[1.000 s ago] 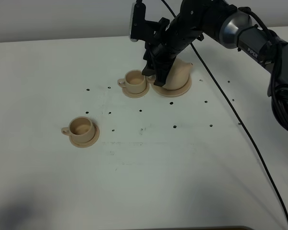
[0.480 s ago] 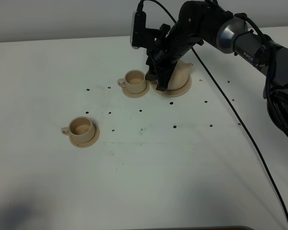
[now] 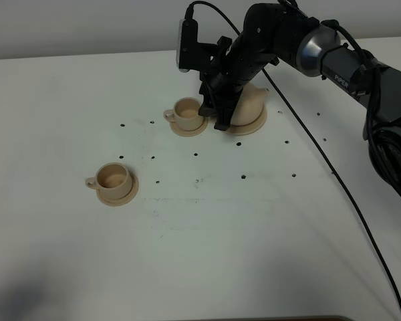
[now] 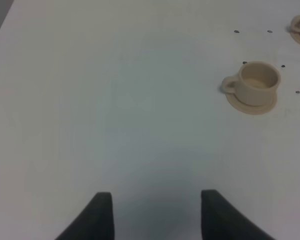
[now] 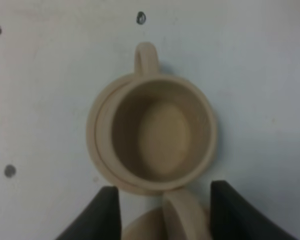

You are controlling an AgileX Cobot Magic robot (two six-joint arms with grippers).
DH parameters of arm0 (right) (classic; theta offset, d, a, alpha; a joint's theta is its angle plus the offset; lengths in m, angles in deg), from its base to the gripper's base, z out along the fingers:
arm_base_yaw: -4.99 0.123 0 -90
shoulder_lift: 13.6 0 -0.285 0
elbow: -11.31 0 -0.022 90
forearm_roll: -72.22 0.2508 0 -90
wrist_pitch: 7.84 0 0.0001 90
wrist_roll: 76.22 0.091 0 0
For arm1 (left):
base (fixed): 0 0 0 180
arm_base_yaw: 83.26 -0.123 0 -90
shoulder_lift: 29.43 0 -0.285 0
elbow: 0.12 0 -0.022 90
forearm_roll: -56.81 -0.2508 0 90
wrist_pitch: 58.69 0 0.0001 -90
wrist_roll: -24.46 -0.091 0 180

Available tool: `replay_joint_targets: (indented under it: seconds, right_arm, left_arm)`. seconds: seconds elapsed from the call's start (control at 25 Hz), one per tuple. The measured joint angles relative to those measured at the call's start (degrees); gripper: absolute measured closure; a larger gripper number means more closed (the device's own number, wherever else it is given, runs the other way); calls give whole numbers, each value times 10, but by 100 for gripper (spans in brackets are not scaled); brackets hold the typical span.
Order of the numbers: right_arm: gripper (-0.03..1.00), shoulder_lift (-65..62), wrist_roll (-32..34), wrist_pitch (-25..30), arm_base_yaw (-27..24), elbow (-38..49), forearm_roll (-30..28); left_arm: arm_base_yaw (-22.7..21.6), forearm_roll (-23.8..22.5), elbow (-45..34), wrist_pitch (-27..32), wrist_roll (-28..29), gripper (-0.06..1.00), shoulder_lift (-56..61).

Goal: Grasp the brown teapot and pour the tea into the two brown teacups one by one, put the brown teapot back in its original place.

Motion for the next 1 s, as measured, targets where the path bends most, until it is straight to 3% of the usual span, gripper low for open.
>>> replay_joint_targets:
  seconds: [1.0]
  right_arm:
    - [56, 0, 12, 86, 3, -17, 0]
  left_arm:
    - [0, 0, 0, -1, 0, 51, 0]
